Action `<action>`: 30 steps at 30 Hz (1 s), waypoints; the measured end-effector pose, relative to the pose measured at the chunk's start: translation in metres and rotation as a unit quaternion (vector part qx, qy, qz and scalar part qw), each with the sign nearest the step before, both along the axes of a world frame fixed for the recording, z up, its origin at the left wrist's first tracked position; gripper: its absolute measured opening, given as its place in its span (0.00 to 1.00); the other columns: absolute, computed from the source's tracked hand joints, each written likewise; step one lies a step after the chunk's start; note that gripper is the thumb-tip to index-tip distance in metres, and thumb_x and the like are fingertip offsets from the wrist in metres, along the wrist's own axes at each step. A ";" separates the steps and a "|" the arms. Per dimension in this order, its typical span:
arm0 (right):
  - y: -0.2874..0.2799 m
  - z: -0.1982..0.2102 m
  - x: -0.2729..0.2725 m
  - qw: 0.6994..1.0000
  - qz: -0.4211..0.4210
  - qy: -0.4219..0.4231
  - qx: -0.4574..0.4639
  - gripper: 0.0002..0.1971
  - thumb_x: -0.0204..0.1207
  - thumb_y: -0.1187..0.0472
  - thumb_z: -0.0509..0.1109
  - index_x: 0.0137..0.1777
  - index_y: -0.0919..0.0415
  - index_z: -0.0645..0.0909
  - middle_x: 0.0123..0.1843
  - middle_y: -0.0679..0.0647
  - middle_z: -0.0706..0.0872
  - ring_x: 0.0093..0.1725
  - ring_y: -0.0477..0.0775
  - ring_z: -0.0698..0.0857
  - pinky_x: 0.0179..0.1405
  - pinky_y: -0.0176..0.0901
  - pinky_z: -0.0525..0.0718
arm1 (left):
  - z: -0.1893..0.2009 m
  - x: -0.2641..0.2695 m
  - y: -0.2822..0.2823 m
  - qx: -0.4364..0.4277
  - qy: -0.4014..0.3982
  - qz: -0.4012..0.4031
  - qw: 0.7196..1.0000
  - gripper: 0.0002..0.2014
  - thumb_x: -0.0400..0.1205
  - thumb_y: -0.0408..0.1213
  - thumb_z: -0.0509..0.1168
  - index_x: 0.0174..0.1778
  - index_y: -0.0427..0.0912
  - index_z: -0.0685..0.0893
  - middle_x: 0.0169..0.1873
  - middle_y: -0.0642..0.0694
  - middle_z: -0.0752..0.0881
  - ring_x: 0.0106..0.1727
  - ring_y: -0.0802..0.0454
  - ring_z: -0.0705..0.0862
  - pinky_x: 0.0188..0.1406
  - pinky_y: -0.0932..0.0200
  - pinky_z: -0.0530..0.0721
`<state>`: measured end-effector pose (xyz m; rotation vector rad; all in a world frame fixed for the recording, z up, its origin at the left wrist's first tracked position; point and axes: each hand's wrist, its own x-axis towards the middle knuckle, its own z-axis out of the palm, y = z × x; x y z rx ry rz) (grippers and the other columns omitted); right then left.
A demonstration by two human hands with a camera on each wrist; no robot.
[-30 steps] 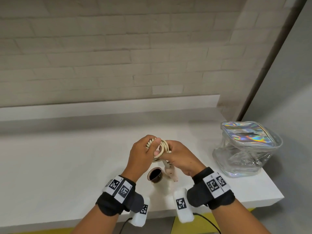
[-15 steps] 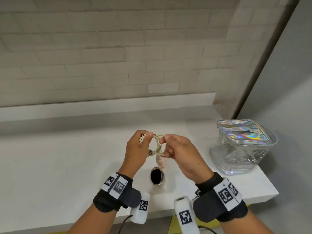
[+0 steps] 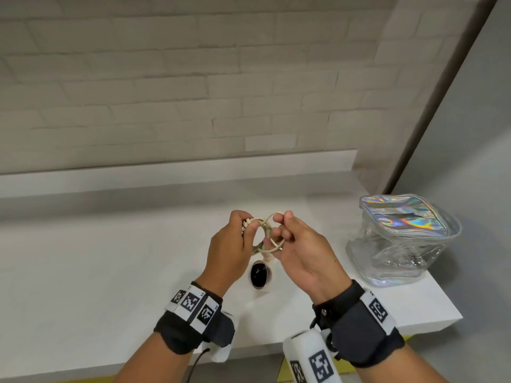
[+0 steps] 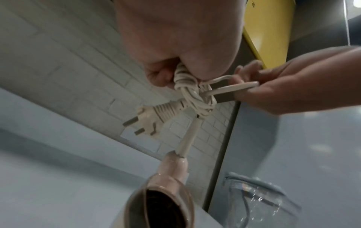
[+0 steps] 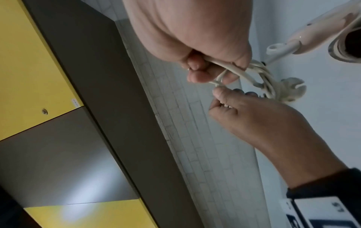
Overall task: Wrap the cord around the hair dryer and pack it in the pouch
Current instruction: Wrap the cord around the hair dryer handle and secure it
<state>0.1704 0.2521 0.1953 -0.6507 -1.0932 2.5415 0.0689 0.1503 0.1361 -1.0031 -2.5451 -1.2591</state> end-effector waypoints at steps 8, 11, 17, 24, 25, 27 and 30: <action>0.011 0.001 0.001 0.997 0.049 -0.060 0.009 0.13 0.86 0.62 0.59 0.42 0.67 0.79 0.21 0.47 0.63 0.17 0.42 0.60 0.12 0.30 0.59 | -0.003 -0.020 -0.009 -0.040 0.063 0.027 0.997 0.16 0.86 0.51 0.54 0.57 0.44 0.78 0.33 0.55 0.82 0.33 0.51 0.79 0.34 0.58 0.71; 0.016 0.000 0.006 0.933 0.064 -0.111 0.338 0.07 0.81 0.62 0.68 0.46 0.64 0.84 0.22 0.44 0.74 0.20 0.42 0.69 0.17 0.28 0.67 | 0.001 -0.023 -0.009 -0.052 0.037 0.008 0.998 0.12 0.86 0.49 0.55 0.57 0.46 0.76 0.35 0.55 0.83 0.35 0.51 0.80 0.35 0.58 0.73; 0.033 -0.004 0.006 0.736 0.036 -0.114 0.666 0.07 0.80 0.59 0.69 0.52 0.53 0.89 0.37 0.42 0.82 0.36 0.39 0.80 0.36 0.27 0.72 | 0.004 -0.023 -0.007 0.022 -0.076 -0.053 0.995 0.06 0.87 0.45 0.57 0.51 0.48 0.74 0.40 0.53 0.86 0.40 0.57 0.85 0.39 0.57 0.84; 0.059 -0.003 -0.001 0.609 0.110 -0.069 0.783 0.09 0.83 0.57 0.65 0.49 0.53 0.88 0.36 0.45 0.72 0.36 0.51 0.76 0.39 0.45 0.74 | 0.012 -0.017 -0.005 0.051 -0.117 -0.047 0.991 0.03 0.85 0.44 0.61 0.47 0.51 0.77 0.33 0.54 0.83 0.30 0.61 0.79 0.32 0.65 0.76; 0.064 -0.003 0.000 0.615 0.120 -0.057 0.777 0.09 0.82 0.57 0.66 0.49 0.54 0.88 0.35 0.43 0.72 0.35 0.47 0.75 0.39 0.42 0.72 | 0.013 -0.015 -0.007 -0.004 -0.051 -0.042 0.998 0.05 0.85 0.47 0.60 0.49 0.50 0.76 0.31 0.55 0.82 0.29 0.59 0.78 0.30 0.65 0.73; 0.072 -0.003 -0.002 0.624 0.110 -0.046 0.772 0.08 0.82 0.57 0.66 0.49 0.53 0.88 0.35 0.40 0.73 0.35 0.40 0.75 0.38 0.38 0.69 | 0.014 -0.011 -0.009 -0.079 0.057 -0.027 0.995 0.09 0.85 0.51 0.57 0.51 0.51 0.76 0.28 0.58 0.78 0.29 0.58 0.77 0.28 0.65 0.70; 0.071 -0.004 -0.008 0.627 0.081 -0.038 0.774 0.08 0.82 0.57 0.65 0.48 0.53 0.87 0.38 0.42 0.75 0.40 0.40 0.74 0.41 0.39 0.69 | 0.014 -0.009 -0.009 -0.091 0.087 -0.033 0.992 0.13 0.83 0.56 0.59 0.51 0.50 0.77 0.27 0.59 0.76 0.30 0.56 0.77 0.28 0.62 0.69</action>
